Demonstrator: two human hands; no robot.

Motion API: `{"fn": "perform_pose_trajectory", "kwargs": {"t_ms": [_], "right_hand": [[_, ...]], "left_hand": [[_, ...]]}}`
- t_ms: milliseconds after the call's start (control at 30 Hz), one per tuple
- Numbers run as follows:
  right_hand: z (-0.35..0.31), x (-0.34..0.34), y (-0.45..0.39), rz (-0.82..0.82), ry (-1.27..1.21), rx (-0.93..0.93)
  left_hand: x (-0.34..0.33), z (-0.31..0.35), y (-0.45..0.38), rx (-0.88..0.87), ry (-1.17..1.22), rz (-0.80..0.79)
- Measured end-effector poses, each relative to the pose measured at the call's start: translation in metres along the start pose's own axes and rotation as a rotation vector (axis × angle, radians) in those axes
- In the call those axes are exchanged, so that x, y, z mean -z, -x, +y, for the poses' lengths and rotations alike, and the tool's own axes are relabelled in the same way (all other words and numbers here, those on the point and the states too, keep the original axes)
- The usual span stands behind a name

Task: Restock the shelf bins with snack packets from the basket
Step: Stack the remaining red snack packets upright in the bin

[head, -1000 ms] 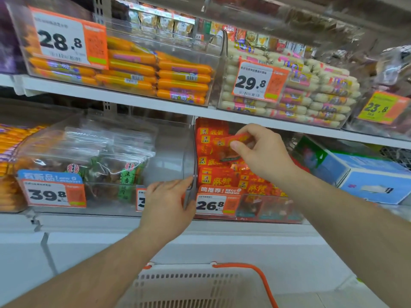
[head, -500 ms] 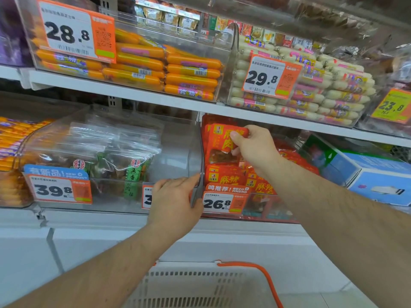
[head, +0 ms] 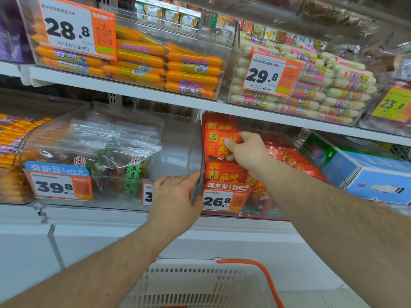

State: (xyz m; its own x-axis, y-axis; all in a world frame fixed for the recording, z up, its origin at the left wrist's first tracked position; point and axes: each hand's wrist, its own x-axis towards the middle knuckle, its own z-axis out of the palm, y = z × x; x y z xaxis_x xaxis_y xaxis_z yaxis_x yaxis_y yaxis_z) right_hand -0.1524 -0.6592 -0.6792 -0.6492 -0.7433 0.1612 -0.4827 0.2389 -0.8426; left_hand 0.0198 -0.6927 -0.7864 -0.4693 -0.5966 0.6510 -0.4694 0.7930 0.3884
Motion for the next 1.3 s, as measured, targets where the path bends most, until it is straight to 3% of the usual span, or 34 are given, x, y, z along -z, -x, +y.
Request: {"fn": "perform_pose_trajectory", "kwargs": {"t_ms": [167,267,333,400,467,500,533,600,700,1033,1167,1300], "right_hand": [[0.001,0.001,-0.002,0.003,0.008,-0.023],[0.003,0.004,0.002,0.045,-0.062,-0.039],[0.002,0.008,0.010,0.118,0.029,0.024],[0.005,0.009,0.024,0.291,0.202,0.190],[0.011,0.003,0.046,0.437,0.252,0.536],[0.017,-0.004,0.059,0.444,0.249,0.709],[0.027,-0.013,0.072,0.406,0.239,0.838],[0.050,-0.040,0.094,0.262,0.201,0.922],[0.100,-0.084,0.124,0.001,0.205,0.702],[0.236,-0.216,0.202,-0.745,0.340,-0.341],[0.263,-0.252,0.247,-0.990,0.429,-0.430],[0.272,-0.256,0.279,-1.146,0.345,-0.478]], "left_hand": [[0.000,-0.001,-0.001,0.009,0.022,-0.037],[-0.003,-0.001,0.002,-0.022,0.065,0.064],[0.000,0.000,0.004,-0.120,0.091,0.151],[0.002,-0.001,0.011,-0.265,0.110,0.148],[0.003,-0.005,0.022,-0.303,0.175,0.022],[0.003,-0.007,0.031,-0.249,0.196,-0.115],[0.004,-0.010,0.040,-0.170,0.187,-0.297],[0.001,-0.021,0.058,-0.066,0.051,-0.692],[0.004,-0.034,0.083,0.008,-0.053,-1.068],[-0.012,-0.068,0.135,0.062,-0.175,-1.347],[-0.018,-0.082,0.143,0.099,-0.209,-1.416],[-0.019,-0.089,0.147,0.159,-0.192,-1.482]]}}
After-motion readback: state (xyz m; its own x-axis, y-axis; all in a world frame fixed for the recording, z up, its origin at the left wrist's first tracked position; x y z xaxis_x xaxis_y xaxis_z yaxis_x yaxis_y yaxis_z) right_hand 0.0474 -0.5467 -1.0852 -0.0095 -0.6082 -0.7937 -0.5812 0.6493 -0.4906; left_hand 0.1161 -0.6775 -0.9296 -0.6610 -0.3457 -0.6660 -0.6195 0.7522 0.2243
